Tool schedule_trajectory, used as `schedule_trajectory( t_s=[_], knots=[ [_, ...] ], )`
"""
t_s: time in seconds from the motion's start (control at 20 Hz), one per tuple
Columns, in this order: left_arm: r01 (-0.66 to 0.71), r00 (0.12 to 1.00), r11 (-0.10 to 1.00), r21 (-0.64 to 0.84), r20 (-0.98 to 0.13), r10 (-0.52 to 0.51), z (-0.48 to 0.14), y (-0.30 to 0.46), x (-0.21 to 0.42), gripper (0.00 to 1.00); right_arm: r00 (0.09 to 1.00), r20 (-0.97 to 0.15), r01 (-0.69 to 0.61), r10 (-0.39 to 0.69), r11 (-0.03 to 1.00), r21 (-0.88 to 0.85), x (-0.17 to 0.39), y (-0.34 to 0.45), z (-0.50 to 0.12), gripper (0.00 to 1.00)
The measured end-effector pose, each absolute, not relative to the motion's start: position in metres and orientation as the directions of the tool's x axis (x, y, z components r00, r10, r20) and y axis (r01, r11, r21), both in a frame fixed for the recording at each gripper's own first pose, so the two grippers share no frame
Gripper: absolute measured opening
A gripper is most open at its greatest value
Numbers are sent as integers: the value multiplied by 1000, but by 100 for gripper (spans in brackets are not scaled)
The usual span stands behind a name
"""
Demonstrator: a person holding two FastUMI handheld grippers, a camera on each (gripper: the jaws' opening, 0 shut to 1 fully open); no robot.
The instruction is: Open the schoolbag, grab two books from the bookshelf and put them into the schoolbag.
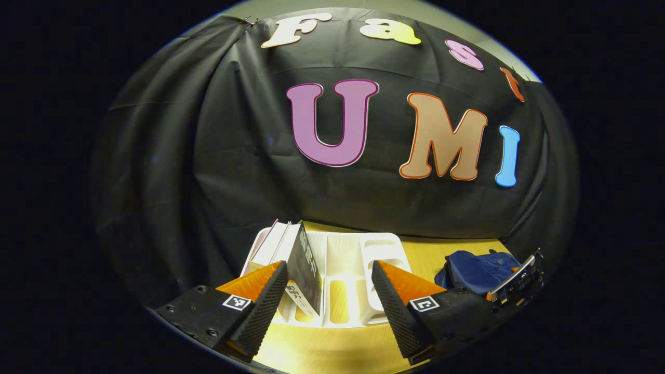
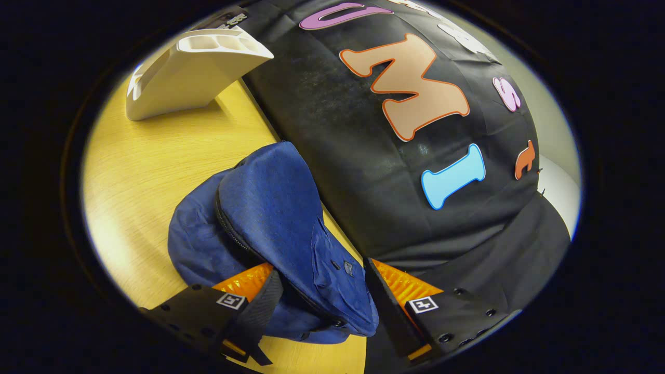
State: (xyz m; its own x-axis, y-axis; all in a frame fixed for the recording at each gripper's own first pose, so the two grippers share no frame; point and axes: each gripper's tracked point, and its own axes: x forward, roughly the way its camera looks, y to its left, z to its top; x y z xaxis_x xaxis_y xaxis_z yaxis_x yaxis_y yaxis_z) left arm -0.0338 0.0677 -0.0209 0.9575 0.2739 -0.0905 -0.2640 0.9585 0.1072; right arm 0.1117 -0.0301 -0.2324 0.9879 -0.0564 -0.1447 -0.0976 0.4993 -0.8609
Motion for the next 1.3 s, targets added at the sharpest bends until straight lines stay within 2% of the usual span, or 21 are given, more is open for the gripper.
schedule_trajectory(
  t_s=[0.35,0.4,0.45,0.6,0.65,0.95,1.15,1.3],
  knots=[
    [-257,959,960,109,-95,267,-21,66,-37,94,984,-174,-136,-39,468,-873,143,-21,-262,97],
    [-256,959,960,114,-94,267,-20,66,-36,94,982,-183,-142,-40,475,-868,148,-23,-266,89],
    [-258,959,959,119,-91,269,-20,66,-37,94,980,-194,-151,-42,481,-864,150,-24,-270,97],
    [-263,958,954,143,-82,276,-15,67,-35,92,978,-203,-161,-37,480,-862,158,-25,-276,94],
    [-264,957,952,156,-82,278,-13,69,-34,94,978,-208,-166,-32,490,-856,160,-24,-276,82],
    [-261,952,950,169,-120,283,-14,81,-16,92,975,-218,-168,-40,512,-842,165,-26,-281,35],
    [-283,931,952,115,-206,302,-39,97,-17,94,980,-195,-150,-38,505,-850,163,-28,-275,13],
    [-301,906,951,68,-291,307,-63,108,-18,94,976,-215,-168,-33,517,-840,163,-29,-274,13]
  ],
)
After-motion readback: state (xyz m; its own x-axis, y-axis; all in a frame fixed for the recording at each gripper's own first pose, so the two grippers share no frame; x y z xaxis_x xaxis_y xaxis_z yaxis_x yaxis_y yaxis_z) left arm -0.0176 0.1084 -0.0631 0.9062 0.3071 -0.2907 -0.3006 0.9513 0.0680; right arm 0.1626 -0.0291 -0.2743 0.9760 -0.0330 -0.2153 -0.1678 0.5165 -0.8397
